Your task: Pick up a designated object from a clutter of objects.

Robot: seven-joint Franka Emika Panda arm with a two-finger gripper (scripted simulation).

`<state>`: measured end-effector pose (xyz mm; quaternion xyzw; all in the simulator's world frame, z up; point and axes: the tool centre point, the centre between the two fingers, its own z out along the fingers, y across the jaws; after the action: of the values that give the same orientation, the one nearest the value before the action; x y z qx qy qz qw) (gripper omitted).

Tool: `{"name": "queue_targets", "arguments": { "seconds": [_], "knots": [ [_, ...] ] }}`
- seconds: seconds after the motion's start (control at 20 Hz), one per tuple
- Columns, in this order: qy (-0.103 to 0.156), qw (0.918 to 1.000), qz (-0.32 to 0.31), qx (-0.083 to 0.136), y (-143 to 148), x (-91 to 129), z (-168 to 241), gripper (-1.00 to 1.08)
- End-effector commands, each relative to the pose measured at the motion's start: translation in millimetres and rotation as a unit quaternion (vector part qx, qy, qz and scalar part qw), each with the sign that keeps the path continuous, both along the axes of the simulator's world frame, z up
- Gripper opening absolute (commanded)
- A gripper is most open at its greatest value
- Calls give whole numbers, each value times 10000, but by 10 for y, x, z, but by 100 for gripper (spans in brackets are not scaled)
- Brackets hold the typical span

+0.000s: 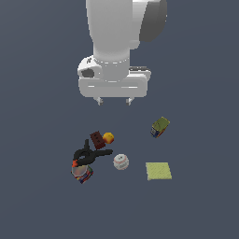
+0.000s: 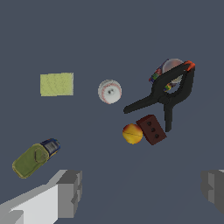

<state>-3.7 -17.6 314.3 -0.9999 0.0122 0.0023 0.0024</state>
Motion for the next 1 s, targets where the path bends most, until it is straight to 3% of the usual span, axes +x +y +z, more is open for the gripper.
{"name": "queue_targets", "arguments": {
  "seconds": [0.0,0.5,0.95],
  "knots": [
    [0,10000,0,0,0,0,0,100],
    [-15,9999,118,-112,-171,4,84,100],
    [-15,9999,-9,-118,-92,15,17,100]
  ]
}}
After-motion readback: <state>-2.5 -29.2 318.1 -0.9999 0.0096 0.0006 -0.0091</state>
